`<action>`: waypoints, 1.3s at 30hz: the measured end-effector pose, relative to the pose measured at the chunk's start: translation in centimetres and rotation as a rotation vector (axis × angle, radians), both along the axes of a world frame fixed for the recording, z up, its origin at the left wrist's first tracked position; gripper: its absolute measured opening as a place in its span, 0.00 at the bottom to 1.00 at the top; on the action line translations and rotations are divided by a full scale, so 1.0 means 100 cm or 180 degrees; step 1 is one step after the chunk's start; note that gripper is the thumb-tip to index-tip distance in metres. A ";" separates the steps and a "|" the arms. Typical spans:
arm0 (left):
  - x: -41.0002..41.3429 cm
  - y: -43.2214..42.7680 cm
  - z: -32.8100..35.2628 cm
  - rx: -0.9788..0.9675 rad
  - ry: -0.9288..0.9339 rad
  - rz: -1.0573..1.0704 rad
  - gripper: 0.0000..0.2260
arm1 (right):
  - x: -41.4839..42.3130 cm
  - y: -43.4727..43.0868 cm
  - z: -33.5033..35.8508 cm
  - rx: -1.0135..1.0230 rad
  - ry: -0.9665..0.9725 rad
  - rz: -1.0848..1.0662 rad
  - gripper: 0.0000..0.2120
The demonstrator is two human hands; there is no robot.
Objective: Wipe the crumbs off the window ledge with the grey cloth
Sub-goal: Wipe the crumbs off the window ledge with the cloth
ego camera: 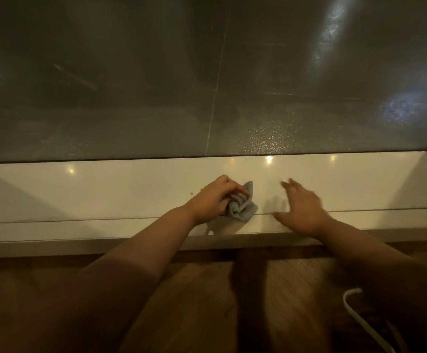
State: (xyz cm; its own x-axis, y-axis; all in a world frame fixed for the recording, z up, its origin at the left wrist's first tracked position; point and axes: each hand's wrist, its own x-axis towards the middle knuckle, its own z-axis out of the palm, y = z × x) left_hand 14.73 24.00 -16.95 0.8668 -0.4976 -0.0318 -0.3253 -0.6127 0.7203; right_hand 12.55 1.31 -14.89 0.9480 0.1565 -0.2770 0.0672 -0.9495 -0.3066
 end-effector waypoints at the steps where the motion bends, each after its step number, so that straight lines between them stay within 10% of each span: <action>1: -0.003 -0.005 0.006 -0.0047 0.0011 0.0046 0.14 | -0.001 0.014 0.011 0.0570 -0.0167 0.0224 0.37; 8: -0.020 -0.017 0.031 -0.0307 0.0199 0.0007 0.09 | 0.007 0.053 0.037 0.1721 0.0669 0.0414 0.42; 16: -0.020 -0.002 0.023 -0.0407 -0.0252 0.0156 0.05 | -0.001 0.067 0.011 0.1408 0.0171 0.0447 0.20; 32: -0.055 0.118 -0.051 0.1175 -0.0085 0.1881 0.28 | 0.026 0.025 0.023 0.0727 -0.1097 -0.1237 0.19; 39: -0.052 0.110 -0.062 0.1790 -0.0078 0.1970 0.34 | 0.022 0.035 -0.009 -0.0019 0.0069 -0.1126 0.15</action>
State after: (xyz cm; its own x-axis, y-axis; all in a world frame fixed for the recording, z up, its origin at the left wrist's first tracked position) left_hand 9.58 35.02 -23.15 0.9820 0.1530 -0.1107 0.1766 -0.9518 0.2510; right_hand 14.76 4.83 -15.82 0.9371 -0.1821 -0.2977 -0.2727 -0.9145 -0.2989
